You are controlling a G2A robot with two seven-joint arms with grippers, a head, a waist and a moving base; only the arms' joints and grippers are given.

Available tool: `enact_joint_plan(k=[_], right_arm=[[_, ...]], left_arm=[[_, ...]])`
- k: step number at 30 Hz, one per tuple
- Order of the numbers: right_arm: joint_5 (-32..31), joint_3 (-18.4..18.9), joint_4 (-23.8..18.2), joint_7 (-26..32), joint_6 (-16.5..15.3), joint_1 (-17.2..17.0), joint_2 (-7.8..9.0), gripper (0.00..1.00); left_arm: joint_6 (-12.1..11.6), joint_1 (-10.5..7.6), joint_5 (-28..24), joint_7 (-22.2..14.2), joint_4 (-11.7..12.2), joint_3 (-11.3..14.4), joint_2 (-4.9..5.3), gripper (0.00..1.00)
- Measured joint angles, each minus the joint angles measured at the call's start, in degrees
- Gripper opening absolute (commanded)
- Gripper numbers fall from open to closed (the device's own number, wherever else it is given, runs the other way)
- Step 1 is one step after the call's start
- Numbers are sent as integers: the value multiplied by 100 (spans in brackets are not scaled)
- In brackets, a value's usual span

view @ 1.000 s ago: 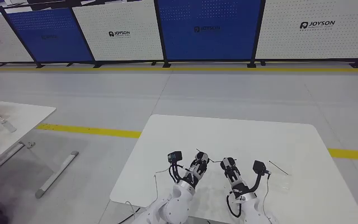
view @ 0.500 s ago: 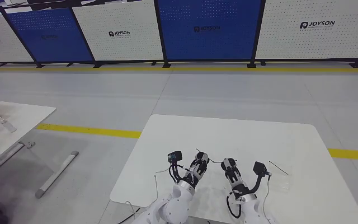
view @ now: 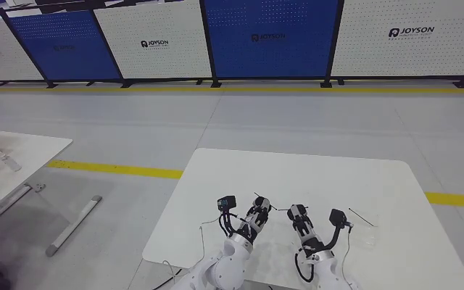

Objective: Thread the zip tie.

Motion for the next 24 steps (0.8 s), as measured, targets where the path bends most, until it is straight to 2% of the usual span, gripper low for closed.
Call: enact_joint_plan(k=[16, 24], right_arm=[[-52, 72, -74, 9, -25, -76, -22, 0], [-109, 45, -54, 39, 66, -41, -46, 0]], left_arm=[[0, 0, 0, 0, 0, 0, 0, 0], [0, 0, 0, 0, 0, 0, 0, 0]])
